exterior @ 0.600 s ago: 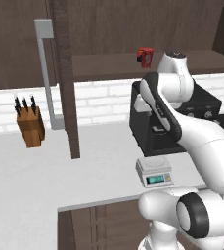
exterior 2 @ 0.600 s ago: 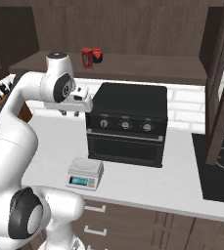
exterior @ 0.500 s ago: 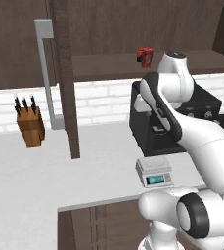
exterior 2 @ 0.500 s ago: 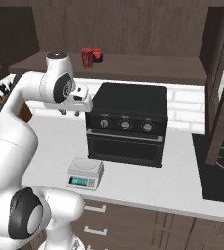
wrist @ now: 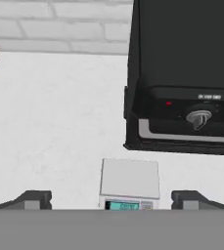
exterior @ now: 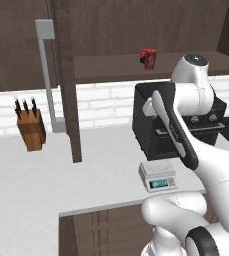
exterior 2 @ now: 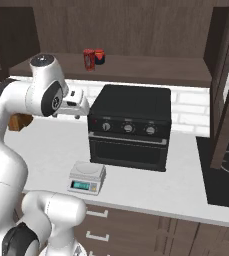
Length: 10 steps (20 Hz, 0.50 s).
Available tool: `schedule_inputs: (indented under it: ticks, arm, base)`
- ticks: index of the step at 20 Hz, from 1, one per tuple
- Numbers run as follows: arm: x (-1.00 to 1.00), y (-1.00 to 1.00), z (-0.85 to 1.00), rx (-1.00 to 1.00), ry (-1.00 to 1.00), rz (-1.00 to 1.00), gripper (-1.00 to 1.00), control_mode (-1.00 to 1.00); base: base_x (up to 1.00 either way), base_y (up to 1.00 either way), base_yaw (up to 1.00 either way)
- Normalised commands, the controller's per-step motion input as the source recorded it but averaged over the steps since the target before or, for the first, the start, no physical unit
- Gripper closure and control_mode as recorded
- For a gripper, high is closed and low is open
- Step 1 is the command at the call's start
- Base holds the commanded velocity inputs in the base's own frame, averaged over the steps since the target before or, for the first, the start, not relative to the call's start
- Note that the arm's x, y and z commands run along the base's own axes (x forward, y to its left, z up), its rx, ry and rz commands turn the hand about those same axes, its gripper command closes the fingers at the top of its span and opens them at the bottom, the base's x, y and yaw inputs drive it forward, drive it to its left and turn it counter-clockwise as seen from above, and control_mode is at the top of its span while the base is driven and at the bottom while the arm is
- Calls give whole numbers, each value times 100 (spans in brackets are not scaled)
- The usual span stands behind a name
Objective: Pick the yogurt and place it on the digital scale for weighing, and close the cabinet.
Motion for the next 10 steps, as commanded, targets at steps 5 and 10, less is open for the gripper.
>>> schedule_inputs:
  ticks: [5,10]
  arm:
    - [-33,0,62,-1,-6,-2,-100,-100]
    - [-24,0,64,-4,-8,-2,-100,-100]
  base:
    - [0,0,0]
    - [0,0,0]
